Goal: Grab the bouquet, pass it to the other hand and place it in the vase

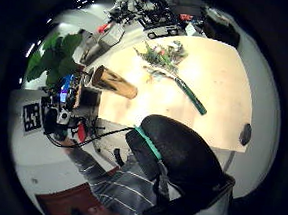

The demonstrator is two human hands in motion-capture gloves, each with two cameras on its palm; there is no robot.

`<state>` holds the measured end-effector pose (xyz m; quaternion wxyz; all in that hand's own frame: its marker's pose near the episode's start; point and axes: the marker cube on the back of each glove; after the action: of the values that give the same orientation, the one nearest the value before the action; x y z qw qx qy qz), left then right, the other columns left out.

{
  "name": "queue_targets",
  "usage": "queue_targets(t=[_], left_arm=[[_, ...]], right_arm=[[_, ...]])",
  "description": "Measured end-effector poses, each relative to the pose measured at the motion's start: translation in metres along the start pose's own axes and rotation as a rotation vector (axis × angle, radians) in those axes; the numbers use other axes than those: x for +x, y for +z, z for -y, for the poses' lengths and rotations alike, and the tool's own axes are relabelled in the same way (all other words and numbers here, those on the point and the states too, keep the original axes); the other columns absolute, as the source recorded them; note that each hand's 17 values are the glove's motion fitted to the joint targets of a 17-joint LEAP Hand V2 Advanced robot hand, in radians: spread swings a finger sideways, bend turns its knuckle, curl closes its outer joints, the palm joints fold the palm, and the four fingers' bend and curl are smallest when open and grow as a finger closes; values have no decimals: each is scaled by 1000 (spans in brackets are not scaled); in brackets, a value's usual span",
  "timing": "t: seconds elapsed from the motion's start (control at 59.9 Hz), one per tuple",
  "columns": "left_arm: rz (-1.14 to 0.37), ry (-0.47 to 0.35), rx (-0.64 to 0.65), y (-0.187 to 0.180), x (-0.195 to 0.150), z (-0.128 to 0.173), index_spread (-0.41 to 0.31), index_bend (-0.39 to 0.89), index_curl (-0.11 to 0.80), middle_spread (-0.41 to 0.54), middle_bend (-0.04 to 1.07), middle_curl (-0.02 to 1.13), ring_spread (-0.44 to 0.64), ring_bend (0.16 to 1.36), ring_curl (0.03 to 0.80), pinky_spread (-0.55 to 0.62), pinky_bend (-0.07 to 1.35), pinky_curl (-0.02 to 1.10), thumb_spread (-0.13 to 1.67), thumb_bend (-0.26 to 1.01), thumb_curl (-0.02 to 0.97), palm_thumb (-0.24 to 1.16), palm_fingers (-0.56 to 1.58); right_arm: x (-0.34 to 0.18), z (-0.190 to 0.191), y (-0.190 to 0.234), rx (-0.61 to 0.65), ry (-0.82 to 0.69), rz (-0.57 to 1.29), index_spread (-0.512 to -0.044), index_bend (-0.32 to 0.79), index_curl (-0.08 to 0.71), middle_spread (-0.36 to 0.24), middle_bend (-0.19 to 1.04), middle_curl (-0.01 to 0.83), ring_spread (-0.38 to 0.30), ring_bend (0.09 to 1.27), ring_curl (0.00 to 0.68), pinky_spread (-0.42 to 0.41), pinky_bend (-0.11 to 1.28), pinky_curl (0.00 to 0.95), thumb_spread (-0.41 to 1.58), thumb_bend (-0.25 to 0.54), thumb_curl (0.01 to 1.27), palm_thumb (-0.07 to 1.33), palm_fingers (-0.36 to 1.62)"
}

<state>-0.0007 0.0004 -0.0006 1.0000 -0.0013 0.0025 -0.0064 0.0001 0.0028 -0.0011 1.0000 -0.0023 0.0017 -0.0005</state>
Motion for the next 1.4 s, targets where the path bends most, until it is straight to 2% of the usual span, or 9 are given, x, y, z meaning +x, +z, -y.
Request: queue_targets(t=[0.05,0.117,0.284,0.501,0.768,0.935,1.169,1.302,1.402], left_arm=[[-3,-9,7,1,-2,3,-14,159,72,103,226,95,168,407,104,196,324,98,558,93,60,175,410],[-14,-12,28,-4,-4,-1,-17,158,112,131,220,147,220,432,148,251,333,146,751,81,90,187,384],[-15,-4,35,-3,-3,-4,-21,156,181,155,212,218,274,452,188,306,330,202,988,42,151,213,370],[-71,37,47,7,4,-3,-22,144,233,160,205,278,290,463,216,316,321,249,1077,-14,208,229,357],[-96,108,51,15,19,-21,-22,140,264,162,201,327,290,469,239,318,310,288,1100,-21,246,225,346],[-101,153,43,30,30,-23,-22,139,275,163,196,345,286,471,248,319,305,304,1108,-21,259,222,341],[-155,226,18,65,38,-23,-22,139,284,163,194,359,282,471,257,318,305,320,1118,-20,271,223,337],[-156,224,28,81,42,-13,-22,138,287,163,195,364,282,469,261,319,302,325,1120,-21,274,223,337],[-152,238,23,93,43,0,-18,137,289,163,194,366,283,473,264,319,300,328,1120,-21,276,222,337]], right_arm=[[0,-7,-3,-8,-3,0,-245,88,32,-13,192,65,47,348,86,145,485,142,532,125,66,243,277],[0,-18,-10,-9,-16,11,-310,101,59,-17,201,106,61,380,129,181,521,196,709,106,92,259,241],[2,-24,-19,-2,-54,64,-368,120,102,-12,212,182,78,428,182,221,543,249,922,46,144,284,226],[-4,-11,-18,-3,-52,81,-383,123,139,-3,215,247,76,456,223,232,545,287,1003,-17,195,309,213],[-2,6,-11,-18,11,80,-385,109,157,-15,246,304,68,476,255,237,542,313,1045,-22,228,306,229],[11,41,15,-15,70,136,-377,97,153,-27,265,328,59,491,273,237,549,327,1063,-22,238,309,240],[40,106,105,-89,202,191,-371,97,150,-36,217,331,78,454,276,236,620,353,1079,-22,249,303,127],[35,91,155,-104,283,242,-369,102,148,-34,224,340,83,464,282,236,623,354,1085,-23,250,296,118],[37,107,214,-91,266,291,-369,108,150,-50,231,345,85,466,284,236,619,352,1084,-22,254,300,110]])
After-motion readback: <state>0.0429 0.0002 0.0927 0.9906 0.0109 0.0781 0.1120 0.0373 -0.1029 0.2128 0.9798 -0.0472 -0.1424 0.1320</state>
